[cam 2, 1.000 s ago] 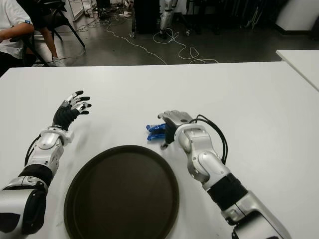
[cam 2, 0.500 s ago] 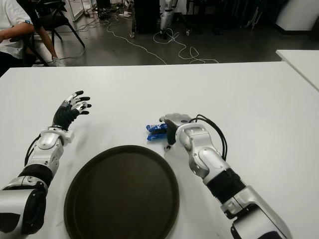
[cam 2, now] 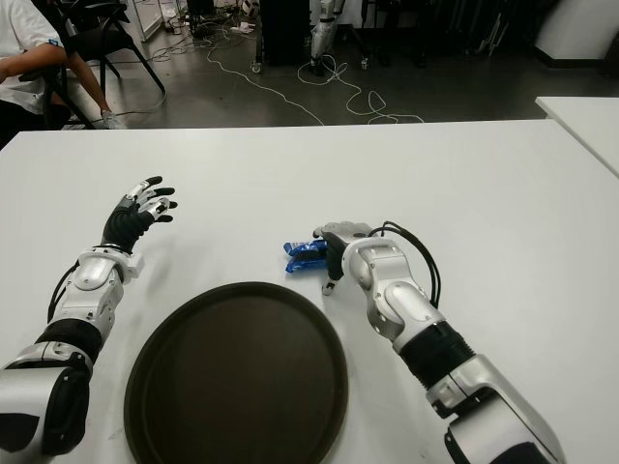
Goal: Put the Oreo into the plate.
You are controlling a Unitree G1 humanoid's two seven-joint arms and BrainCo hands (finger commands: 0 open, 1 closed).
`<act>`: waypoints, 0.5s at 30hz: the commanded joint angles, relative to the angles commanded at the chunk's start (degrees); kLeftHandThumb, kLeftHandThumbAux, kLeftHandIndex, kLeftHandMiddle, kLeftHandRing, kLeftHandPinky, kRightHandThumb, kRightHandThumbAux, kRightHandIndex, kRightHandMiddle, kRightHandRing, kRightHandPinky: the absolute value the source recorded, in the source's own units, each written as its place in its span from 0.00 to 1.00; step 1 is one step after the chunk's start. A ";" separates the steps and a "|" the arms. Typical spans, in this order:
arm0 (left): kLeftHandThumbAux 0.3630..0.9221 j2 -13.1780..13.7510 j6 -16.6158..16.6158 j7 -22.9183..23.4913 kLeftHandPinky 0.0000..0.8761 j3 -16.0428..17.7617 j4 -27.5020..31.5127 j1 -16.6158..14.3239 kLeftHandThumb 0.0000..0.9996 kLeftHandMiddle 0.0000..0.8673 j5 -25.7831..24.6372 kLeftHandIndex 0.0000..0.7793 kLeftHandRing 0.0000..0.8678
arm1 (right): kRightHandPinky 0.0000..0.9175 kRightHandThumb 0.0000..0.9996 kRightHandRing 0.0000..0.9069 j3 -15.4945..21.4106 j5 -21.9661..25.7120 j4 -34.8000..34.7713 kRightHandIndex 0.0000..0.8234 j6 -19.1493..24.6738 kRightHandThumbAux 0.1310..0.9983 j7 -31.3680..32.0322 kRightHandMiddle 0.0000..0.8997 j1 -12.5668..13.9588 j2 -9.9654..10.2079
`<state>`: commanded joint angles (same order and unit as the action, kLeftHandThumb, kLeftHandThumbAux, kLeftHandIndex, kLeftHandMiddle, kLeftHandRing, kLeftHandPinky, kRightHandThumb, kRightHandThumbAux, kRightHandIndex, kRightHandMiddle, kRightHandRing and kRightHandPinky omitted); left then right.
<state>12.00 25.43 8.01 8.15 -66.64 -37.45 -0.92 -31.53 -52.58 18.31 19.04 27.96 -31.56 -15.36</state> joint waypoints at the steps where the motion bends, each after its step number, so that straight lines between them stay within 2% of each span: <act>1: 0.53 -0.06 0.03 -0.03 0.37 0.02 0.05 0.02 0.30 0.28 -0.04 0.21 0.31 | 0.07 0.00 0.07 0.01 0.05 -0.08 0.09 0.08 0.82 0.14 0.08 0.02 -0.04; 9: 0.49 -0.26 0.08 -0.16 0.37 0.08 0.09 0.05 0.28 0.28 -0.12 0.19 0.32 | 0.08 0.00 0.08 -0.13 0.49 1.15 0.10 -0.98 0.82 -1.87 0.10 0.21 -0.04; 15: 0.48 -0.27 0.12 -0.09 0.37 0.02 0.21 0.08 0.28 0.28 -0.07 0.19 0.32 | 0.07 0.00 0.08 -0.04 0.99 0.20 0.10 -0.33 0.82 -1.14 0.10 0.70 0.25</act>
<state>11.73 25.55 7.91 8.16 -66.43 -37.36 -0.99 -31.57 -51.58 18.51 18.71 26.83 -30.86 -15.12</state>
